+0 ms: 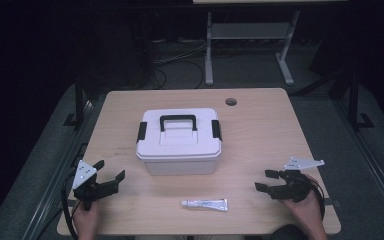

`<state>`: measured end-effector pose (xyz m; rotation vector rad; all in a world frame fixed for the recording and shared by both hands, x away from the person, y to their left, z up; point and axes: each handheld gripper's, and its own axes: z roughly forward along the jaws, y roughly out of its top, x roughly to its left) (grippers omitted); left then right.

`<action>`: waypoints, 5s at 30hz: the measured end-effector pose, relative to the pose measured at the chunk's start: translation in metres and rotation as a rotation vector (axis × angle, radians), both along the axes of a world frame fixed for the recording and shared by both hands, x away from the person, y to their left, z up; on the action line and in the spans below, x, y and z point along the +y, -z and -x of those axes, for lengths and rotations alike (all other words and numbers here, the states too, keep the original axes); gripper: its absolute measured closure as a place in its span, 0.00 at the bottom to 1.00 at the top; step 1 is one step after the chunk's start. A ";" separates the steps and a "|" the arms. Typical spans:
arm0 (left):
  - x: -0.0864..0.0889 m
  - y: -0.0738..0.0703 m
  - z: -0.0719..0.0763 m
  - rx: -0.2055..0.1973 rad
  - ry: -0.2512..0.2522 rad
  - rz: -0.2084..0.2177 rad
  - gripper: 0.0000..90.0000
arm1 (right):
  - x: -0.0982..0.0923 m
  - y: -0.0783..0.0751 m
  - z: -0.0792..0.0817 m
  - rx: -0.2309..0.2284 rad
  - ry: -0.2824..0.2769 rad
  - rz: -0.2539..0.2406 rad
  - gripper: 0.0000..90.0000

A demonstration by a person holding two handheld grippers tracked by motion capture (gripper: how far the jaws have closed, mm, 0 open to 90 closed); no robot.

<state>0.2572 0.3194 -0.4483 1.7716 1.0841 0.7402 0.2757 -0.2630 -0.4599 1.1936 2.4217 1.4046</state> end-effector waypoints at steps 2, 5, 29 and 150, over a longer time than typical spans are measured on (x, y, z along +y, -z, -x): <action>-0.001 0.001 0.000 0.007 0.001 -0.005 0.15 | 0.001 -0.003 -0.003 0.000 -0.010 0.025 0.29; -0.001 0.001 -0.001 0.010 0.002 -0.004 0.15 | -0.001 -0.010 -0.010 0.006 -0.024 0.045 0.29; 0.014 0.000 0.001 0.003 -0.022 0.028 0.15 | 0.049 -0.108 -0.081 0.002 -0.332 0.267 0.28; 0.027 -0.003 0.006 -0.035 -0.083 0.061 0.15 | 0.241 -0.208 -0.181 -0.058 -0.755 0.357 0.93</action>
